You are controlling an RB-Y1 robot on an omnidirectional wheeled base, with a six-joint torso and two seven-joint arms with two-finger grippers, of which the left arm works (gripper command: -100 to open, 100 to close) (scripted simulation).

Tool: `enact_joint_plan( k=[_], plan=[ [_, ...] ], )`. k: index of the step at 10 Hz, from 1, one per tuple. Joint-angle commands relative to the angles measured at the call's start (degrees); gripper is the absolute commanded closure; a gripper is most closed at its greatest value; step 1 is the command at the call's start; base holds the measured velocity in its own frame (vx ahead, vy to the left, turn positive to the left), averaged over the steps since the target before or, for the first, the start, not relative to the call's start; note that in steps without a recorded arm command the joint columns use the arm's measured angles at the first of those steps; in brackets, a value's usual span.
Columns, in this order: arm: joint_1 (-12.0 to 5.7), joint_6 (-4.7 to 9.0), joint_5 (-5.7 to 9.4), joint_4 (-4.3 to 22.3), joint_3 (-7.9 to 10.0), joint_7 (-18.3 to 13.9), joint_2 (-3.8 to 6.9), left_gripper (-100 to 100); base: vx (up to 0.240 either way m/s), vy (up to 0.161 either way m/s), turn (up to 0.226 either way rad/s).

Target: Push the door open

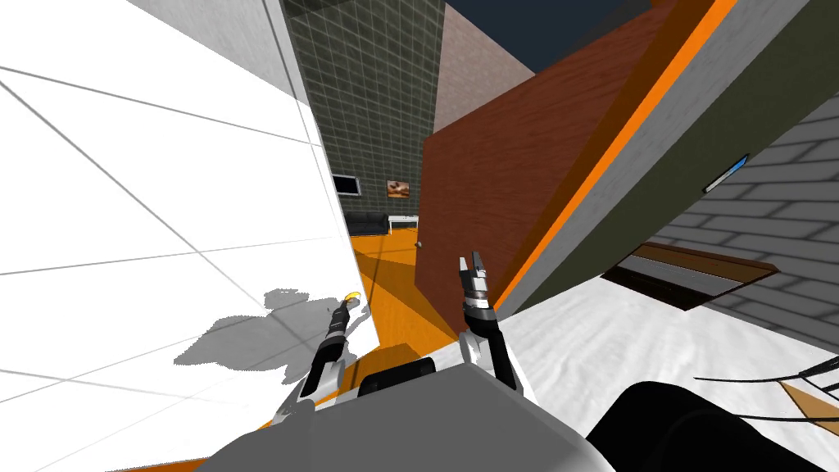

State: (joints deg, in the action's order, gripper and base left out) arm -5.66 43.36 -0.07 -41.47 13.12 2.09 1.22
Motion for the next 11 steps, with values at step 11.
enact_joint_plan(
  k=[11],
  plan=[
    [-1.3, 1.63, 4.26, 1.25, 8.42, 4.96, 0.5, 100, 0.165, -0.026, 0.091]
  ],
)
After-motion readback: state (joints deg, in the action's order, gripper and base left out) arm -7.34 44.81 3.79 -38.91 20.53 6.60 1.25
